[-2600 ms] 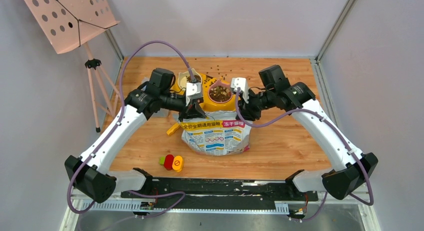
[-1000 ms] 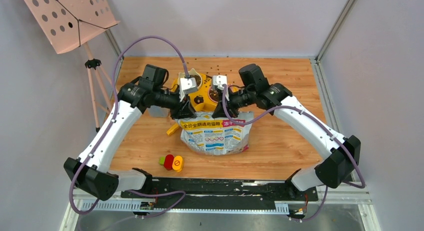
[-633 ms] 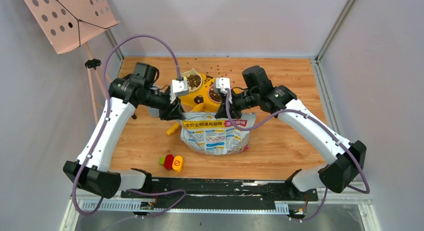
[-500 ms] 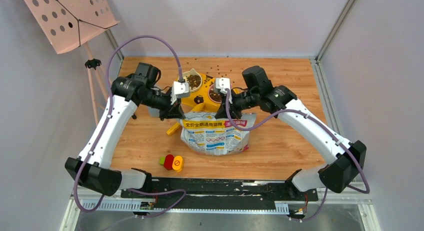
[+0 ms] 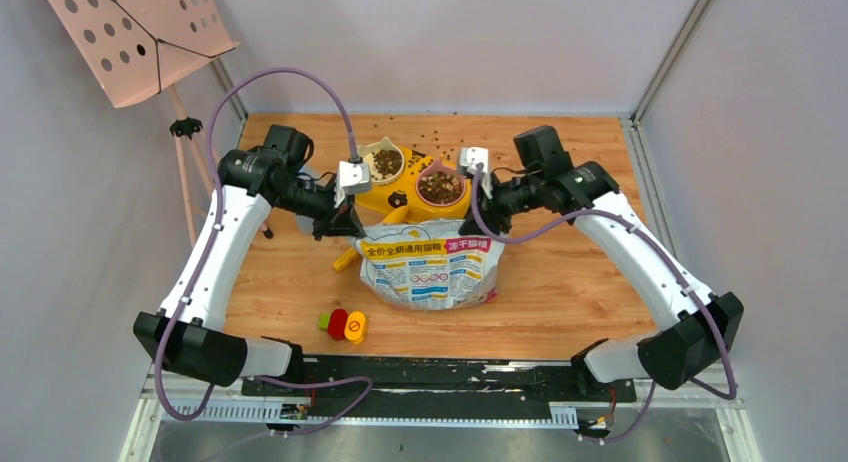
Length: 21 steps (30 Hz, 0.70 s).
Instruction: Serve the pet food
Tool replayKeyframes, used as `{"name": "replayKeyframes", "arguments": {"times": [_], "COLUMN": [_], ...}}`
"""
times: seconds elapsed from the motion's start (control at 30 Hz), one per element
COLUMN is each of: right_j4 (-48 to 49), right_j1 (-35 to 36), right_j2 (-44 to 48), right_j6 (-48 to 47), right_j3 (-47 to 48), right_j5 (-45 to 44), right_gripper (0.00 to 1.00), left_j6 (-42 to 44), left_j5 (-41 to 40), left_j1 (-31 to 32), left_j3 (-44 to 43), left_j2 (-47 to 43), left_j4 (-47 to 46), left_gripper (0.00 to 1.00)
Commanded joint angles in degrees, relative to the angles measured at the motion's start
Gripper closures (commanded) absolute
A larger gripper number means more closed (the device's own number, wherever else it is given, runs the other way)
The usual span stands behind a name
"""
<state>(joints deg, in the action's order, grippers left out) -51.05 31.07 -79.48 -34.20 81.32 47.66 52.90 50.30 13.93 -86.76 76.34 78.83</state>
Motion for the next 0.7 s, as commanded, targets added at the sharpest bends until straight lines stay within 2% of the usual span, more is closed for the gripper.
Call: {"name": "replayKeyframes", "arguments": {"times": [0.0,0.1,0.13,0.17,0.27,0.3,0.37,0.4,0.43,0.47,0.5,0.57,0.63,0.67], "right_j4": [-10.5,-16.5,-17.7,-19.1,-20.0,-19.5,-16.6,-14.8,-13.0,-11.3,-9.1,-7.4,-5.7,-4.9], "right_j1": [-9.6,-14.9,-16.7,-18.3,-21.1,-21.4,-23.1,-24.5,-26.3,-28.1,-29.8,-33.6,-36.7,-37.6], "right_j2": [5.8,6.8,7.2,7.4,7.4,7.3,7.2,7.3,7.4,7.3,7.0,5.2,3.1,1.8], "right_j6": [-5.7,-10.1,-11.4,-12.9,-11.9,-10.4,-4.7,-1.3,1.6,5.3,9.6,15.5,23.0,26.7], "right_j3": [3.6,4.0,4.1,4.3,5.2,5.6,6.8,7.3,7.9,8.5,9.5,12.2,15.2,16.7], "right_j5": [-3.9,-2.5,-1.6,0.3,2.0,1.5,-0.9,-1.9,-2.5,-3.7,-6.0,-9.5,-14.0,-17.7], "right_gripper": [0.77,0.8,0.92,1.0,0.98,0.89,0.67,0.6,0.55,0.47,0.41,0.37,0.33,0.33], "left_j6": [0.6,-0.2,-0.9,-1.4,-3.3,-3.7,-7.5,-8.5,-10.8,-12.0,-14.9,-20.3,-27.7,-29.9], "left_j5": [-5.5,-5.1,-4.8,-4.5,-3.8,-3.8,-4.3,-4.4,-4.7,-5.1,-6.3,-10.2,-16.8,-18.9], "left_j1": [-4.7,-5.2,-5.3,-5.3,-5.3,-5.3,-5.3,-5.3,-5.3,-5.3,-5.3,-5.3,-5.4,-5.4], "left_j3": [-0.2,0.7,1.1,1.7,2.7,2.8,2.8,2.8,2.7,2.7,2.7,2.4,2.3,2.1], "left_j2": [-1.9,-2.5,-2.7,-3.0,-3.3,-3.3,-4.1,-4.8,-6.3,-7.2,-8.9,-11.0,-12.5,-13.4], "left_j4": [5.1,4.0,3.6,2.7,1.0,0.1,-2.8,-3.9,-6.6,-8.2,-11.5,-17.1,-23.9,-27.6], "left_gripper": [1.0,1.0,1.0,1.0,1.0,1.0,0.84,0.71,0.65,0.55,0.51,0.3,0.15,0.13]}}
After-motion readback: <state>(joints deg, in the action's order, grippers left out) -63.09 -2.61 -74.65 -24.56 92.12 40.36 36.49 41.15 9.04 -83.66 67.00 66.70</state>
